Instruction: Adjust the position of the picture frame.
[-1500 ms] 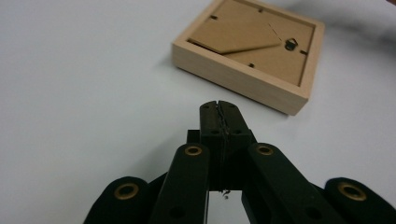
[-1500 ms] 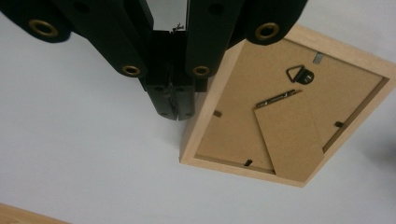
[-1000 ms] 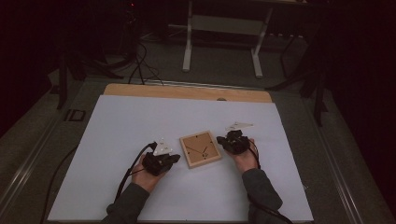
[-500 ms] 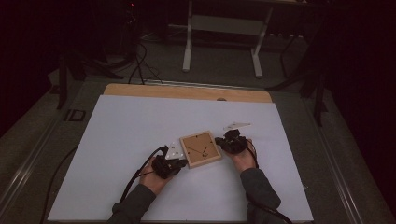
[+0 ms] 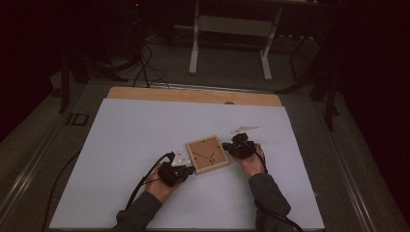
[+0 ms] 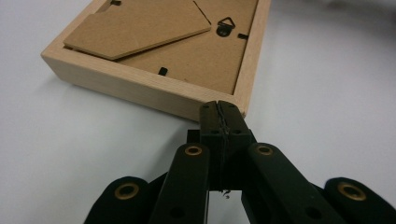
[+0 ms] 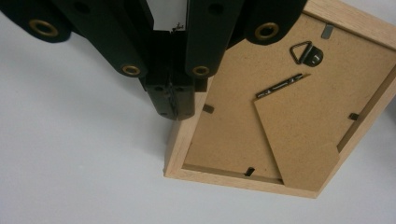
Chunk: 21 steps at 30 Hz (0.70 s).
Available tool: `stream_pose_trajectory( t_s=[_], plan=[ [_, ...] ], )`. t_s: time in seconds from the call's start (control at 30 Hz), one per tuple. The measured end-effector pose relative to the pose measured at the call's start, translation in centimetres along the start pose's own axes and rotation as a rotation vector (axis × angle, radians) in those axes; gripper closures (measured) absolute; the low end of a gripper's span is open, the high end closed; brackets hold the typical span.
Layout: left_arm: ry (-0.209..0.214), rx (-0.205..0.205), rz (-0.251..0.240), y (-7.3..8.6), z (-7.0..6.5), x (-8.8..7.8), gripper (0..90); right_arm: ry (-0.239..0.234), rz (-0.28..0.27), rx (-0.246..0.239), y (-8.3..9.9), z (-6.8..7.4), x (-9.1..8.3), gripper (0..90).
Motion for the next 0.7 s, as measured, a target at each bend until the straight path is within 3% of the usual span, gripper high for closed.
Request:
stream_pose_trajectory(
  t_s=[0.17,0.7],
  plan=[
    [-0.006,0.024,0.043,0.6,-0.3,0.4,90.0,0.001,0.005,-0.004,0.0,0.0,0.1,89.8],
    [0.033,0.047,0.041,0.4,-1.6,0.6,90.0,0.015,0.023,-0.004,-0.2,0.4,0.4,89.9]
  ],
)
Point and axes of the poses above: each handheld gripper's, and its own axes: x roughly forward along the jaws, y roughly out of its underside, z roughly to its left, the point moved 6 cm from there along x, roughly forward along the jaws, and after that the axes turned 5 degrees about x, right-handed, at the moved point
